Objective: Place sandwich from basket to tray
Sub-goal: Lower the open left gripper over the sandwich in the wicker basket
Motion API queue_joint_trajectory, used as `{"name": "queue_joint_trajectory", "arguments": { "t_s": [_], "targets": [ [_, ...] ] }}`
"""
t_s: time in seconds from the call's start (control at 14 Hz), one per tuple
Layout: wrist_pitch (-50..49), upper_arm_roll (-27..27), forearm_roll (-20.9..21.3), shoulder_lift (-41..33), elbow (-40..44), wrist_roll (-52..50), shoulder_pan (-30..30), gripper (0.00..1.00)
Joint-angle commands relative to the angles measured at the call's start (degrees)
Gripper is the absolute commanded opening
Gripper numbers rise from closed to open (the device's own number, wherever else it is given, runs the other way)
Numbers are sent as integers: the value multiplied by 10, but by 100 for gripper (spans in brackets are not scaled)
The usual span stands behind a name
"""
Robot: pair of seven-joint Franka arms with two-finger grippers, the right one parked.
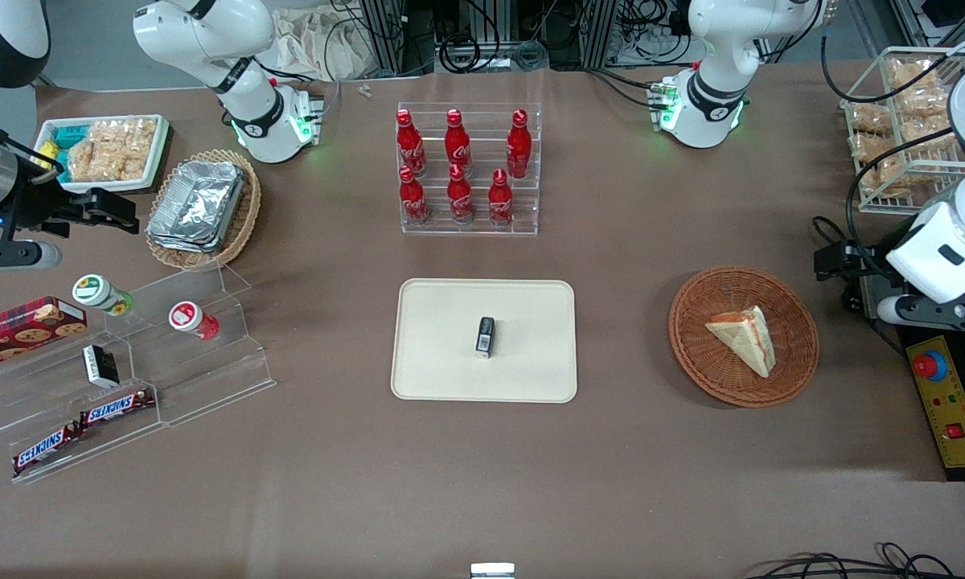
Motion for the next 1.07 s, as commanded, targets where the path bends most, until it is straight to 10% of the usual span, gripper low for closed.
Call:
{"name": "queue_joint_trajectory", "arguments": {
  "t_s": [0.0,0.43,1.0],
  "targets": [
    [-5,-3,11,11,19,-30,1,100],
    [8,-3,15,40,-4,-115,1,100],
    [237,-3,44,35,-230,-456,-2,100]
  ]
}}
